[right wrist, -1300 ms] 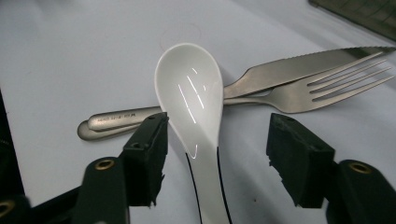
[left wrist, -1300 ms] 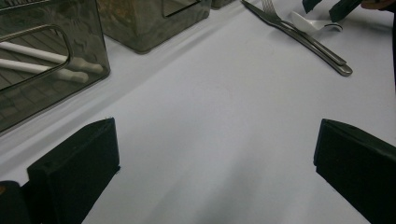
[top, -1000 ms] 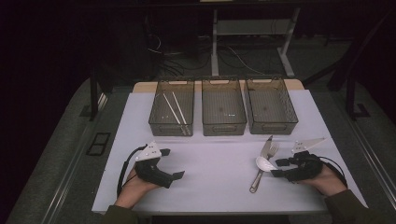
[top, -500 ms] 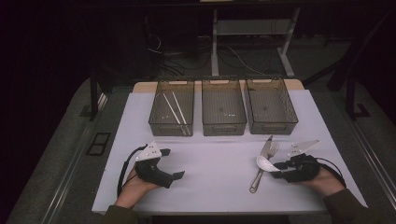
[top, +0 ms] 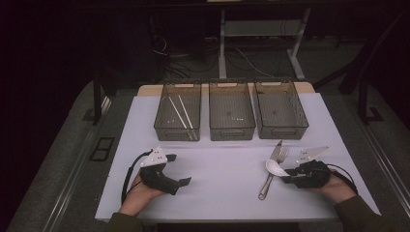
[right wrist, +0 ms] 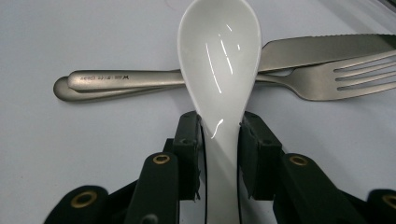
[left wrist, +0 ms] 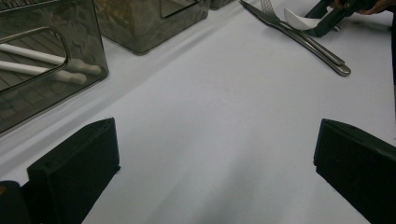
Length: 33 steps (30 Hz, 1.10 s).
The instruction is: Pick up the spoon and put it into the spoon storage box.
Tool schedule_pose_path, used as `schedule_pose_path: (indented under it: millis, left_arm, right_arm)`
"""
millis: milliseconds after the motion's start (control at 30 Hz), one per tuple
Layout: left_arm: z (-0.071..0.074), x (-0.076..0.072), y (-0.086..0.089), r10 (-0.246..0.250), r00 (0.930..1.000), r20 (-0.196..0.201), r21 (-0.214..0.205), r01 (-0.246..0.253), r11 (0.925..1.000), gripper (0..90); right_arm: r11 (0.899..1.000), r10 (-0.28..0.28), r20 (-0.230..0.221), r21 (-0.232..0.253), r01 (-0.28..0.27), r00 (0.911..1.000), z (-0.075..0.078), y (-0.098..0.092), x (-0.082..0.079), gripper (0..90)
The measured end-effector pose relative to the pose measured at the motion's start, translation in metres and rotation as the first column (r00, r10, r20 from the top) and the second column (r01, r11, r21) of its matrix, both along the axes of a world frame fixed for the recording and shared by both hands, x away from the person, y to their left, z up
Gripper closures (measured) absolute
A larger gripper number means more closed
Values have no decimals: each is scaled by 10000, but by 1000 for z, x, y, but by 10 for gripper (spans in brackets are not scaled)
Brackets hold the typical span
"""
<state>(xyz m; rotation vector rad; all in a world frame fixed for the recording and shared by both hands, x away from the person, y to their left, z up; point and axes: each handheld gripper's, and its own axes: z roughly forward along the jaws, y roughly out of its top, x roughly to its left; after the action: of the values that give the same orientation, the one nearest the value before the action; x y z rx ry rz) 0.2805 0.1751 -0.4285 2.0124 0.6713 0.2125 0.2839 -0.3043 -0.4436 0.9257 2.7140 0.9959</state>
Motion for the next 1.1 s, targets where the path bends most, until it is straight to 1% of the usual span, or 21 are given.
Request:
schedule_pose_path:
  millis: [433,633,800,967,1000,1033,1100]
  left_arm:
    - [1,0,1,20,10000,62,-20,-20,10000,0]
    - [1,0,1,21,10000,59,-15,-20,10000,0]
    - [1,-1,1,47,10000,24,-61,-47,10000,0]
    - [1,0,1,25,10000,96,-45,-25,10000,0]
    - [1,0,1,28,10000,95,-44,-27,10000,0]
    - [1,0,1,54,10000,64,-56,-53,10000,0]
    - [1,-1,1,55,10000,54,-58,-55,10000,0]
  right_arm:
    - [9999,-53,21,-141,53,10000,1,2,-1,714]
    - [9998,-7,-47,-203,6,10000,2,2,-1,718]
    - [9998,46,-189,-215,-50,9998,3,1,-2,725]
    - [9997,43,-273,-222,-49,9996,4,1,-3,733]
    - [9998,42,-290,-215,-49,9996,4,1,-3,748]
    - [9997,15,-289,-241,-22,9996,4,0,-3,782]
    - [9998,65,-425,-169,-73,9991,4,0,-2,818]
